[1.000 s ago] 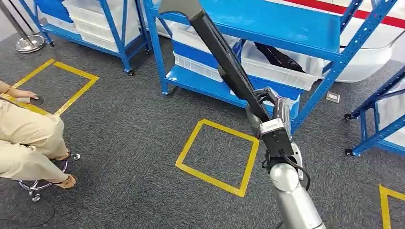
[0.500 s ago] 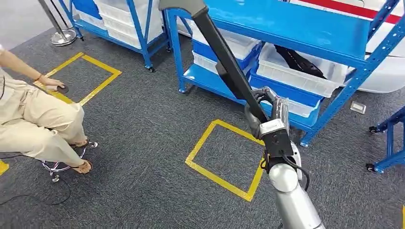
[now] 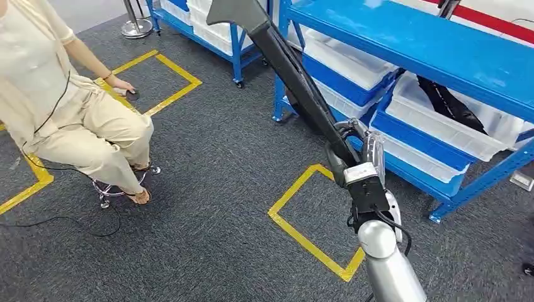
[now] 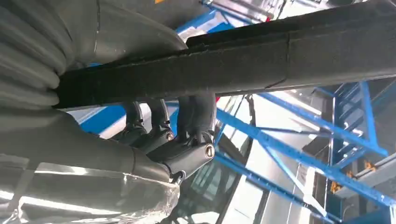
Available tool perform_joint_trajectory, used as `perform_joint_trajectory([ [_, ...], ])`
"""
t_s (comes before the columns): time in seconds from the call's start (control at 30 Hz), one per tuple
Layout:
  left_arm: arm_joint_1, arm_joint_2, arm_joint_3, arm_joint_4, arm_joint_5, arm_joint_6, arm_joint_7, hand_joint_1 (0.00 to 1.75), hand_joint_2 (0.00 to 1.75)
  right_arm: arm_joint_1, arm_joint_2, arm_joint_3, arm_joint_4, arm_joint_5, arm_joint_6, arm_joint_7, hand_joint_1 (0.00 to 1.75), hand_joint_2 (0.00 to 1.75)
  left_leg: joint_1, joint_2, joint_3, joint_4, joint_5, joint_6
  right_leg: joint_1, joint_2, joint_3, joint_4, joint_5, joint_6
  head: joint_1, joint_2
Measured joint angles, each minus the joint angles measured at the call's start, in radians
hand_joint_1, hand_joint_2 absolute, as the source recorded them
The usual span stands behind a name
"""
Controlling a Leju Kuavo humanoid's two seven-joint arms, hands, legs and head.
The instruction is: Take the parts from the cabinet and place them on the table.
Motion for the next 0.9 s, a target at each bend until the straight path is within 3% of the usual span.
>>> perform_joint_trajectory([
  [0.03,0.001,0.000,0.000,0.000,-0.002,0.000,0.002,0.00,1.75,0.002,0.000,0.000,-0.002,0.000,0.000,-0.001,1.75,1.75,0.001,-0.012,-0.001,0.004,-0.001,-0.004,-0.006,0.022,0.043,-0.096,0.040,0.010,0.000,0.000],
  [0.07,0.000,0.000,0.000,0.000,-0.005,0.002,0.003,0.00,1.75,0.006,0.000,0.000,-0.002,0.002,0.000,-0.003,1.75,1.75,-0.003,-0.021,-0.006,0.008,-0.002,-0.011,-0.012,0.064,0.058,-0.141,0.043,0.010,0.002,0.000],
  [0.1,-0.001,0.000,0.000,0.000,-0.008,0.003,0.005,0.00,1.75,0.014,0.000,-0.002,-0.007,0.003,-0.001,-0.006,1.75,1.75,-0.005,-0.031,-0.012,0.015,-0.003,-0.017,-0.009,0.057,0.063,-0.146,0.047,-0.002,0.000,0.000],
  [0.2,0.007,0.000,0.001,0.000,-0.008,0.004,0.011,0.00,1.75,0.033,0.001,-0.003,-0.013,0.007,-0.003,-0.008,1.75,1.75,0.003,-0.053,-0.023,0.009,0.007,-0.034,0.000,0.034,0.063,-0.143,0.052,-0.021,0.001,0.000],
  [0.23,0.007,0.000,0.001,0.000,-0.008,0.005,0.013,0.00,1.75,0.034,0.004,-0.004,-0.017,0.010,-0.004,-0.009,1.75,1.75,0.007,-0.039,-0.028,0.018,0.000,-0.037,-0.013,0.025,0.063,-0.149,0.057,-0.028,0.001,0.000],
  [0.27,0.005,-0.002,0.002,0.000,-0.008,0.006,0.014,0.00,1.75,0.037,0.007,-0.004,-0.023,0.011,-0.004,-0.010,1.75,1.75,0.000,0.019,-0.041,0.051,-0.024,-0.042,-0.009,0.016,0.065,-0.149,0.056,-0.037,-0.003,0.000],
  [0.3,0.002,-0.002,0.002,0.000,-0.006,0.006,0.014,0.00,1.75,0.038,0.010,-0.004,-0.027,0.013,-0.003,-0.011,1.75,1.75,0.002,0.049,-0.069,0.110,-0.058,-0.047,-0.006,0.006,0.065,-0.149,0.056,-0.050,-0.013,0.000],
  [0.37,-0.001,-0.003,0.007,0.000,-0.003,0.006,0.014,0.00,1.75,0.039,0.013,-0.004,-0.027,0.018,0.000,-0.011,1.75,1.75,0.007,0.069,-0.141,0.260,-0.125,-0.053,0.001,-0.016,0.065,-0.149,0.054,-0.053,-0.012,0.000],
  [0.4,0.000,-0.004,0.008,0.000,-0.003,0.006,0.014,0.00,1.75,0.041,0.014,-0.003,-0.027,0.021,0.000,-0.012,1.75,1.75,0.008,0.071,-0.170,0.318,-0.141,-0.055,0.004,-0.028,0.064,-0.149,0.053,-0.054,-0.013,0.000],
  [0.43,0.001,-0.004,0.008,0.000,0.000,0.006,0.014,0.00,1.75,0.041,0.018,-0.003,-0.027,0.021,0.000,-0.011,1.75,1.75,0.010,0.072,-0.171,0.321,-0.130,-0.056,0.004,-0.039,0.065,-0.149,0.053,-0.055,-0.012,0.000],
  [0.47,0.001,-0.004,0.008,0.000,0.002,0.006,0.014,0.00,1.75,0.041,0.021,-0.003,-0.027,0.021,0.002,-0.011,1.75,1.75,0.011,0.074,-0.151,0.280,-0.103,-0.055,0.005,-0.050,0.065,-0.148,0.052,-0.055,-0.013,0.000],
  [0.5,0.001,-0.004,0.010,0.000,0.009,0.009,0.014,0.00,1.75,0.039,0.024,-0.003,-0.027,0.022,0.007,-0.011,1.75,1.75,0.010,0.080,-0.108,0.201,-0.063,-0.052,0.005,-0.060,0.066,-0.148,0.051,-0.055,-0.013,0.000],
  [0.53,0.001,-0.004,0.013,0.000,0.017,0.012,0.015,0.00,1.75,0.034,0.028,-0.001,-0.027,0.022,0.015,-0.011,1.75,1.75,0.010,0.099,-0.061,0.117,-0.029,-0.048,0.006,-0.068,0.067,-0.148,0.050,-0.055,-0.012,0.000],
  [0.57,-0.001,-0.004,0.019,0.000,0.025,0.017,0.014,0.00,1.75,0.023,0.035,0.003,-0.025,0.021,0.025,-0.011,1.75,1.75,0.008,0.141,-0.016,0.035,-0.018,-0.043,0.009,-0.076,0.069,-0.148,0.048,-0.052,-0.013,0.000],
  [0.6,-0.004,-0.004,0.026,0.000,0.035,0.021,0.015,0.00,1.75,0.011,0.041,0.005,-0.022,0.021,0.034,-0.012,1.75,1.75,-0.005,0.149,-0.014,0.026,-0.023,-0.039,0.022,-0.081,0.067,-0.147,0.046,-0.048,-0.012,0.000],
  [0.7,-0.005,-0.006,0.052,0.000,0.061,0.039,0.019,0.00,1.75,-0.031,0.070,0.024,0.002,0.020,0.057,-0.012,1.75,1.75,-0.011,0.113,-0.022,0.024,-0.021,-0.026,0.019,-0.104,0.068,-0.153,0.045,-0.037,-0.007,0.000],
  [0.73,-0.005,-0.006,0.061,0.000,0.068,0.042,0.019,0.00,1.75,-0.045,0.081,0.029,0.009,0.020,0.061,-0.012,1.75,1.75,-0.008,0.100,-0.011,0.010,-0.011,-0.014,0.028,-0.114,0.073,-0.151,0.040,-0.027,-0.008,0.000],
  [0.77,-0.004,-0.013,0.067,0.000,0.073,0.046,0.021,0.00,1.75,-0.054,0.086,0.033,0.017,0.020,0.064,-0.012,1.75,1.75,-0.001,0.093,-0.006,0.002,-0.006,-0.008,0.017,-0.081,0.063,-0.133,0.030,-0.026,-0.007,0.000],
  [0.8,-0.006,-0.013,0.074,0.000,0.077,0.049,0.022,0.00,1.75,-0.066,0.091,0.039,0.026,0.020,0.066,-0.015,1.75,1.75,0.000,0.082,-0.005,-0.001,-0.002,0.000,0.017,-0.042,0.043,-0.083,0.001,-0.032,-0.009,0.000],
  [0.83,-0.007,-0.013,0.084,0.000,0.085,0.053,0.022,0.00,1.75,-0.075,0.096,0.042,0.037,0.019,0.071,-0.016,1.75,1.75,0.000,0.069,-0.007,-0.001,0.000,0.004,0.013,-0.021,0.004,-0.001,-0.033,-0.038,-0.003,0.000],
  [0.9,-0.008,-0.015,0.093,0.000,0.090,0.059,0.023,0.00,1.75,-0.080,0.098,0.045,0.060,0.017,0.074,-0.017,1.75,1.75,0.000,0.040,-0.009,-0.001,0.000,0.004,0.010,-0.009,-0.068,0.138,-0.078,-0.038,-0.002,0.000],
])
